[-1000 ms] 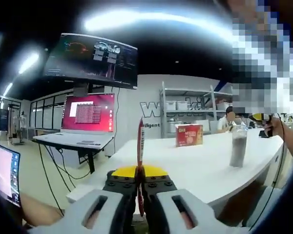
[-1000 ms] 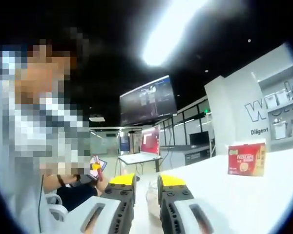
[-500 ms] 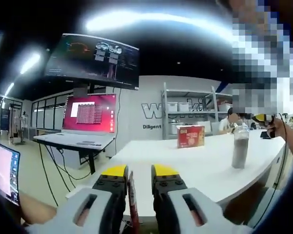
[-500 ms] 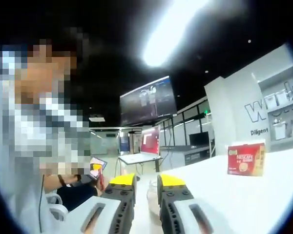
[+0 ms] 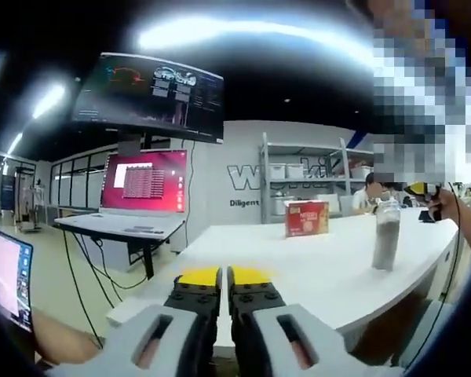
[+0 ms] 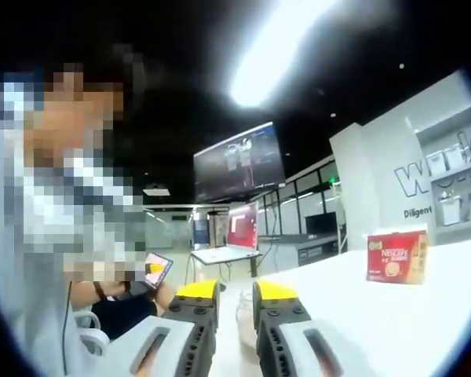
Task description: Tear open the coffee pouch, take out the coffee, and pour the coffee from the pouch into the cup
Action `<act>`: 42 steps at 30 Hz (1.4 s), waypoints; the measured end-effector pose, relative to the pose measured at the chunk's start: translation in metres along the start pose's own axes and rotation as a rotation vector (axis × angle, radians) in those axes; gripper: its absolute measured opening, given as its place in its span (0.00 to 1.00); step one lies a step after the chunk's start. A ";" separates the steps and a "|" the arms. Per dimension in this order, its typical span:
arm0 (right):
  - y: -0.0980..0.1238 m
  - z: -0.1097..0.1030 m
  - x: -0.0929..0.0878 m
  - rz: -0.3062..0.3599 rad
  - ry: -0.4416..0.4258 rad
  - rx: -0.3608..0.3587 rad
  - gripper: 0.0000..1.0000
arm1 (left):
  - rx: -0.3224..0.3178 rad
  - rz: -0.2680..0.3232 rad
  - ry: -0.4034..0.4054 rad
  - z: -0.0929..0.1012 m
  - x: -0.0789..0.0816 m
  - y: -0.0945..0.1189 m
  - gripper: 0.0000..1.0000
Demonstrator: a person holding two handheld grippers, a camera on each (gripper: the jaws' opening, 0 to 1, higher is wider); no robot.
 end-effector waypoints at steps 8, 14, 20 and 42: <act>0.000 -0.001 0.000 -0.001 0.002 -0.001 0.18 | -0.019 -0.011 0.003 0.004 -0.001 -0.002 0.04; 0.002 0.000 0.000 -0.001 0.002 -0.005 0.18 | -0.027 -0.020 0.008 0.007 -0.001 -0.003 0.04; 0.005 0.001 0.001 0.002 0.001 -0.012 0.18 | -0.041 -0.023 0.012 0.011 0.000 -0.004 0.04; 0.019 0.002 -0.001 0.015 -0.003 -0.034 0.18 | -0.169 -0.008 0.026 0.057 0.015 -0.033 0.04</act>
Point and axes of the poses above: the point that each gripper's makers call its tool centre point, and the gripper's own axes: y roughly backward along the fingers, z roughly to its right, x roughly out of its top, the point moved 5 cm from there along y, roughly backward along the fingers, and after that the axes turned 1 degree about -y, right-handed, at the moved point
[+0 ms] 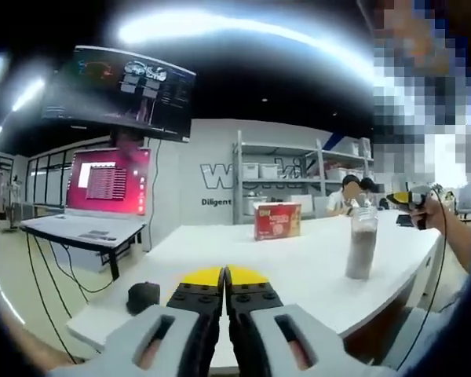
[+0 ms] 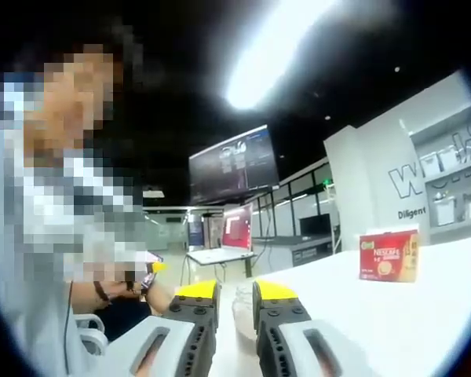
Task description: Tear open the coffee pouch, take out the coffee, and pour the coffee from the pouch into the cup
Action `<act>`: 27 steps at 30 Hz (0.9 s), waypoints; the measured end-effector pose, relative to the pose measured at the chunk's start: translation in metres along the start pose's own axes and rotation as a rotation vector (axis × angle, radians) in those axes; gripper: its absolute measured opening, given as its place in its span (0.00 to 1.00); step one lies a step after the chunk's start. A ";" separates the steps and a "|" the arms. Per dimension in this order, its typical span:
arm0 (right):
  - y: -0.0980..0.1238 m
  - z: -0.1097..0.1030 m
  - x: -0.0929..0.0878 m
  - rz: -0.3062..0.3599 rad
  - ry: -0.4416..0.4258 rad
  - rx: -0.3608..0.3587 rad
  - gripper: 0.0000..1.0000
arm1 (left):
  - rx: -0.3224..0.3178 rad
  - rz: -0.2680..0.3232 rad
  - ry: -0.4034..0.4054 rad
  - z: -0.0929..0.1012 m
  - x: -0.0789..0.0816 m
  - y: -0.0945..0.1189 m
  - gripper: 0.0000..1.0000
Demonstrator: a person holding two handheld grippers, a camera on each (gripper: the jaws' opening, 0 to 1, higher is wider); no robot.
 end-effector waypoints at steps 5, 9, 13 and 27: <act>0.003 -0.002 0.000 0.012 -0.003 0.003 0.18 | -0.047 0.001 -0.002 0.022 0.004 -0.010 0.04; 0.005 -0.002 -0.003 0.023 -0.011 0.013 0.18 | -0.087 0.004 -0.004 0.043 0.009 -0.017 0.04; 0.004 0.001 -0.007 0.022 -0.026 0.018 0.18 | -0.118 -0.005 -0.026 0.064 0.013 -0.026 0.04; 0.000 0.008 -0.001 0.027 -0.047 0.058 0.18 | -0.167 -0.065 0.063 0.116 0.025 -0.059 0.04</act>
Point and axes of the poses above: the point that each gripper's makers call its tool centre point, and the gripper's own axes: y roughly backward along the fingers, z roughly to its right, x roughly out of its top, the point moved 5 cm from there along y, roughly backward along the fingers, and after that the axes turned 1 degree about -y, right-handed, at the moved point
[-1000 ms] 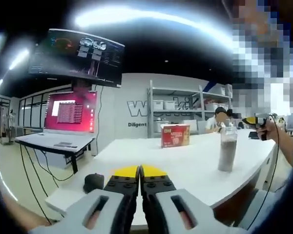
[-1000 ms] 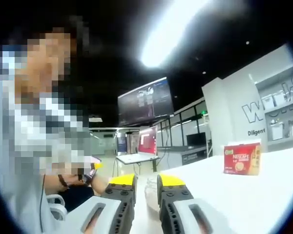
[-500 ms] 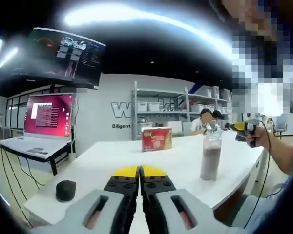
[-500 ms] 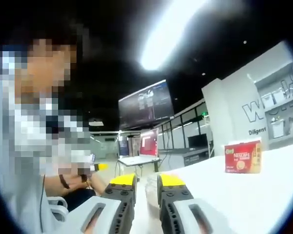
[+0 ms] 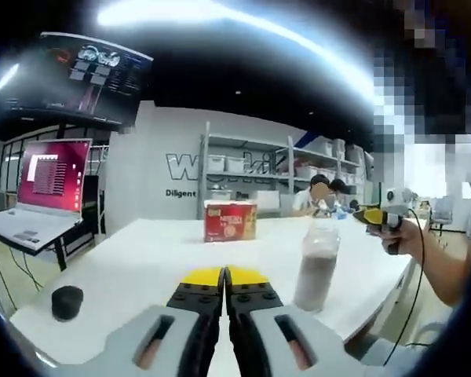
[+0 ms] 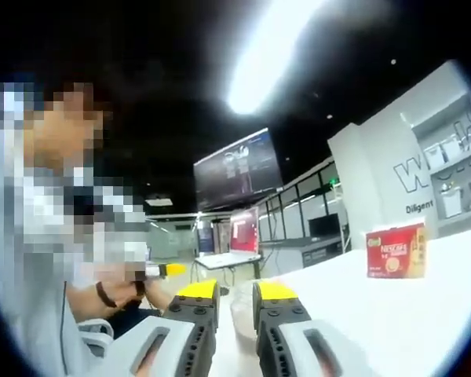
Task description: Tear open the coffee pouch, take out the coffee, and pour the coffee from the pouch into the cup
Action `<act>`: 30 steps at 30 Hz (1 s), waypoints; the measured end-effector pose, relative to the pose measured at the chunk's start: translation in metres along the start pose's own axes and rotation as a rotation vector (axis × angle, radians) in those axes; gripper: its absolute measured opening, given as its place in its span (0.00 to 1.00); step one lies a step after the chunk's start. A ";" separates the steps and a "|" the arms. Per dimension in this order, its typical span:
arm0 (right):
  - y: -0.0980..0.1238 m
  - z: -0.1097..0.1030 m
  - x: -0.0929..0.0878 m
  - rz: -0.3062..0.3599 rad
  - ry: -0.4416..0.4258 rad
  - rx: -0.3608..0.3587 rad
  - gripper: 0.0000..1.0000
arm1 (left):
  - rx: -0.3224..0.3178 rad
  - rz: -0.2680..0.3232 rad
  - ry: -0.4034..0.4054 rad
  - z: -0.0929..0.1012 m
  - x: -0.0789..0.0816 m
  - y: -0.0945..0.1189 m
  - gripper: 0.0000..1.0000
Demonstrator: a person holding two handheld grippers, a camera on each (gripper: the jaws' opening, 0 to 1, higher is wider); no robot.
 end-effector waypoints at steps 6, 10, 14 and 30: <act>0.003 0.001 0.006 0.003 -0.017 0.009 0.18 | -0.026 -0.005 0.053 0.034 0.004 -0.013 0.04; 0.014 0.000 0.015 0.002 -0.014 0.012 0.18 | -0.072 0.011 0.066 0.066 0.005 -0.018 0.04; 0.023 -0.003 0.021 0.007 -0.017 0.009 0.18 | -0.123 0.010 0.049 0.096 0.004 -0.021 0.04; 0.036 -0.016 0.019 0.054 0.000 -0.013 0.18 | -0.186 0.009 0.045 0.122 0.013 -0.021 0.04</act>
Point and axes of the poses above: the point that each gripper's makers call its tool centre point, and the gripper's own axes: y roughly backward along the fingers, z roughly to its right, x roughly out of its top, the point moved 5 cm from there along y, roughly backward along the fingers, and after that the axes turned 1 degree about -y, right-handed, at the moved point
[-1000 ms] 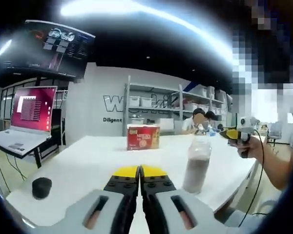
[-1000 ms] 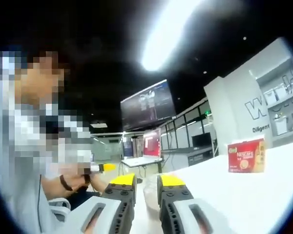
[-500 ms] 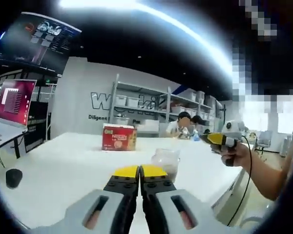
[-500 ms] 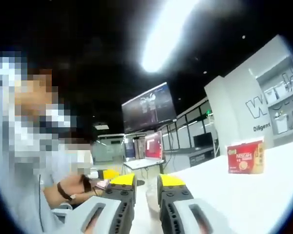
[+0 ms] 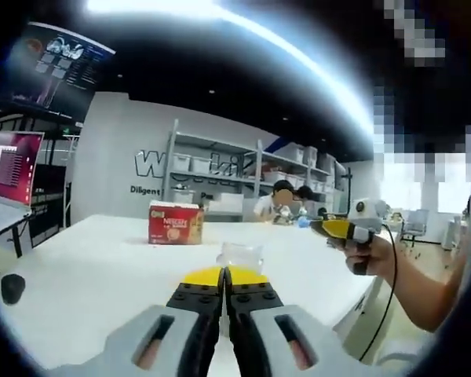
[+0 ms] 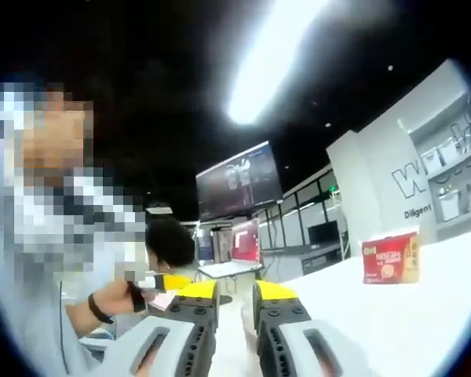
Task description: Tear open the coffee pouch, take out the coffee, and pour the coffee from the pouch into the cup
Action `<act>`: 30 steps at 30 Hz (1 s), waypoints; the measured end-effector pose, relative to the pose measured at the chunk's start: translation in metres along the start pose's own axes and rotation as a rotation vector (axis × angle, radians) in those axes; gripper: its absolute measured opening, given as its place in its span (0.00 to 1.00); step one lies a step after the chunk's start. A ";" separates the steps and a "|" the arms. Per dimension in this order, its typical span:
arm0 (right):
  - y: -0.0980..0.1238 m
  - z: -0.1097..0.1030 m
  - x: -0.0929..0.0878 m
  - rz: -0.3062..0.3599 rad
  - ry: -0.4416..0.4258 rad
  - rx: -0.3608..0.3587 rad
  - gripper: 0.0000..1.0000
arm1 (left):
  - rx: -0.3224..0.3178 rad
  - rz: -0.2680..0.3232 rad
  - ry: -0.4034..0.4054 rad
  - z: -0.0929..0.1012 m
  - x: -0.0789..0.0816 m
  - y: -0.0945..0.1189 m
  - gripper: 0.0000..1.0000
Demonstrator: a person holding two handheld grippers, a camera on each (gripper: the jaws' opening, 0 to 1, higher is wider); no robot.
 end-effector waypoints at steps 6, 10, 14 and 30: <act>0.005 -0.002 -0.010 0.024 0.017 -0.016 0.22 | -0.046 -0.031 -0.001 0.004 -0.012 -0.013 0.04; 0.011 0.003 -0.023 0.028 0.011 -0.050 0.25 | -0.074 -0.052 -0.008 0.009 -0.018 -0.023 0.04; 0.016 0.003 -0.029 0.051 -0.006 -0.055 0.26 | -0.100 -0.049 -0.034 0.017 -0.021 -0.032 0.05; -0.020 0.011 -0.083 -0.092 0.057 -0.161 0.55 | -0.187 -0.090 -0.051 0.014 -0.044 -0.048 0.25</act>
Point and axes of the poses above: the point that each gripper's makers call its tool centre point, and the gripper's own axes: y roughly backward along the fingers, z roughly to its right, x roughly out of its top, the point moved 5 cm from there along y, roughly backward along the fingers, and after that the axes turned 1 degree about -y, right-handed, at the moved point
